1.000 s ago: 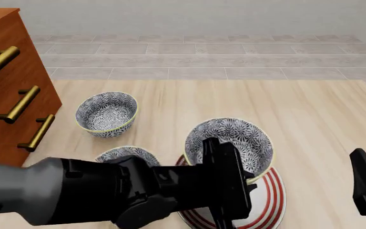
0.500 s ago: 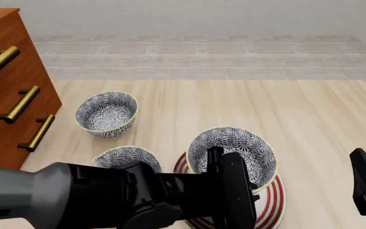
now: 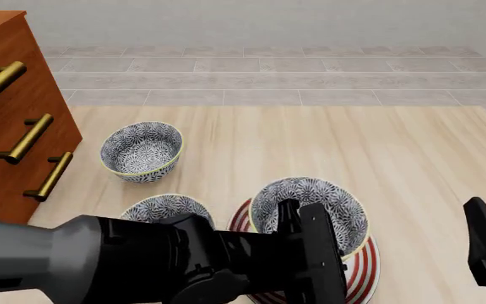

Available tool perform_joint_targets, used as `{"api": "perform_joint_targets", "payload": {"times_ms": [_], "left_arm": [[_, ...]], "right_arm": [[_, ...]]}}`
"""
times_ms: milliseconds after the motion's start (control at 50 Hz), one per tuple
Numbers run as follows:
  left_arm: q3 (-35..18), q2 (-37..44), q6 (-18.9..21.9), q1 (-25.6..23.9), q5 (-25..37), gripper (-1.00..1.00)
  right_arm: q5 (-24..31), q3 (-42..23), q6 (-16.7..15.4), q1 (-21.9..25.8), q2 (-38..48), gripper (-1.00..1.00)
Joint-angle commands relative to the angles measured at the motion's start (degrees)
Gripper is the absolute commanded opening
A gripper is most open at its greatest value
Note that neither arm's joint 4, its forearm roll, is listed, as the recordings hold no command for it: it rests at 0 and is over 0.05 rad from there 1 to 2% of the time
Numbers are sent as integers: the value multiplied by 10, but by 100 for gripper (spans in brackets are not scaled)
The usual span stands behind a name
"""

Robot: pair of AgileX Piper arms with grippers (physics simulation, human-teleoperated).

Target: Put the bowl at the front on the plate.

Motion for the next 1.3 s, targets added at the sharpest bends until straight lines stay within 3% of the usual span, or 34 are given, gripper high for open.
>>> {"api": "perform_joint_targets", "payload": {"times_ms": [20, 1300], "left_arm": [[-9, 6, -13, 0, 9, -100], [-4, 35, -35, 5, 10, -100]], "right_arm": [[0, -1, 0, 1, 1, 100], [0, -1, -1, 1, 1, 100]]}}
